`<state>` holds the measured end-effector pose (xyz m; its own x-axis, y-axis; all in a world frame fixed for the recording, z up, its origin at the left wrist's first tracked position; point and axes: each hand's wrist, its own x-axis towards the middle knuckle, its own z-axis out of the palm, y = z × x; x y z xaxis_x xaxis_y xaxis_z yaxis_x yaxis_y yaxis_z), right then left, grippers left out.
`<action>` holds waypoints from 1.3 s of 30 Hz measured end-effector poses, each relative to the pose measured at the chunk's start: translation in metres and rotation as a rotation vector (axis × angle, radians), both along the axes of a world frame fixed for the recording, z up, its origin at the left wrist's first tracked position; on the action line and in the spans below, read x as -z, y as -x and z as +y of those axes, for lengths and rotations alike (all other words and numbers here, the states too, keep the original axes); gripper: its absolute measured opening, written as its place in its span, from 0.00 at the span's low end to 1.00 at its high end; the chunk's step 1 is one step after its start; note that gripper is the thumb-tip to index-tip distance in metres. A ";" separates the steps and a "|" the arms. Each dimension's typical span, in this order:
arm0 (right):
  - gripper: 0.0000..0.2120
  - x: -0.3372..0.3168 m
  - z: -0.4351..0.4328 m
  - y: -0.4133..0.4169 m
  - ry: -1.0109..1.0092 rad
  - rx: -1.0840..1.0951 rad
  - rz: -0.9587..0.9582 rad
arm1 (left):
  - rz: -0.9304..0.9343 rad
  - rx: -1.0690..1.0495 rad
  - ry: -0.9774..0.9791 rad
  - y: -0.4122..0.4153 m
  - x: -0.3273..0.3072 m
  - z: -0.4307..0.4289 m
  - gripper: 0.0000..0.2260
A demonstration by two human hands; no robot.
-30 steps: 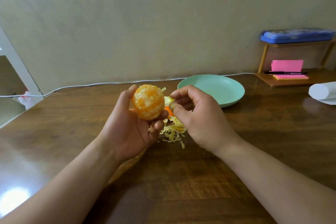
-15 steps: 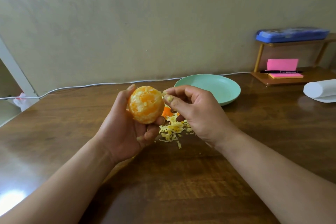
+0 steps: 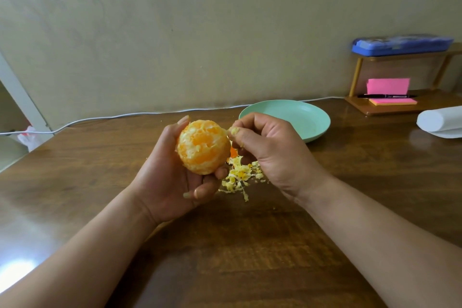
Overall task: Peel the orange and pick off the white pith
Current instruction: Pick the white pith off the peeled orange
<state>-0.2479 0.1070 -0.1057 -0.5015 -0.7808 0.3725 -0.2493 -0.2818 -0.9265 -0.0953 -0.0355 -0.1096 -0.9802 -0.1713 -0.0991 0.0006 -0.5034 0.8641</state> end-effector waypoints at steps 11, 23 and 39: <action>0.05 -0.003 0.004 0.004 0.055 0.127 0.174 | 0.105 0.199 -0.031 -0.003 0.007 -0.012 0.33; 0.05 -0.010 0.010 0.003 -0.050 0.052 0.414 | 0.022 -0.098 0.077 -0.001 0.001 -0.010 0.31; 0.08 -0.011 0.011 -0.004 -0.036 0.118 0.646 | -0.091 -0.062 0.247 0.000 -0.002 -0.001 0.29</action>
<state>-0.2441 0.1182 -0.0950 -0.2690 -0.7520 0.6018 -0.7859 -0.1898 -0.5885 -0.0950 -0.0365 -0.1072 -0.9561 -0.2604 -0.1344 -0.0589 -0.2785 0.9586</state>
